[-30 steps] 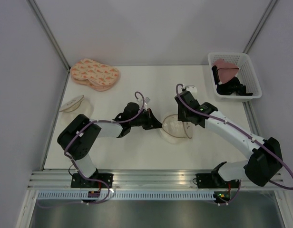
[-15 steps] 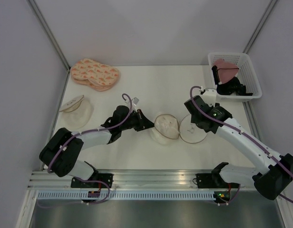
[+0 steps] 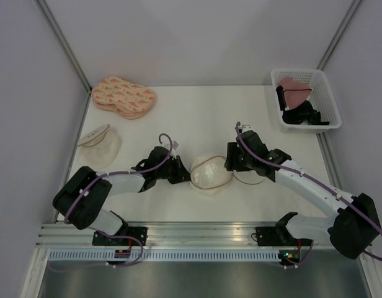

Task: Unzip the laundry bag and remove the bra

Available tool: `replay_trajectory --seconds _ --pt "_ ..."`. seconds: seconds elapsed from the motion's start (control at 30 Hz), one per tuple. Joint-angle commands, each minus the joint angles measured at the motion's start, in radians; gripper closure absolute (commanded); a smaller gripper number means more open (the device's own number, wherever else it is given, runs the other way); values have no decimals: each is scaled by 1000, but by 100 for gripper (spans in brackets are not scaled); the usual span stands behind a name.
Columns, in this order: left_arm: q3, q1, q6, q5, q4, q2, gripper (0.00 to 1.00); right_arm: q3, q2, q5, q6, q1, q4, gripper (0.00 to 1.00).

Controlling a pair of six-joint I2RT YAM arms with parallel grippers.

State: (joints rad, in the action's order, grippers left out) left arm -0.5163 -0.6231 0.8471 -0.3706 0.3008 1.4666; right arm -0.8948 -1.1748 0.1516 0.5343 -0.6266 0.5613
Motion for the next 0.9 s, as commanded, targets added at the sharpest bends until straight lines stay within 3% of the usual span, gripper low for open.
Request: replay_trajectory --seconds 0.0,0.3,0.87 --pt "38 -1 -26 18 12 37 98 65 -32 -228 1 -7 -199 43" --pt "42 -12 17 -10 92 55 98 73 -118 -314 10 -113 -330 47" --pt "45 -26 87 -70 210 81 98 -9 -387 -261 -16 -182 -399 45"
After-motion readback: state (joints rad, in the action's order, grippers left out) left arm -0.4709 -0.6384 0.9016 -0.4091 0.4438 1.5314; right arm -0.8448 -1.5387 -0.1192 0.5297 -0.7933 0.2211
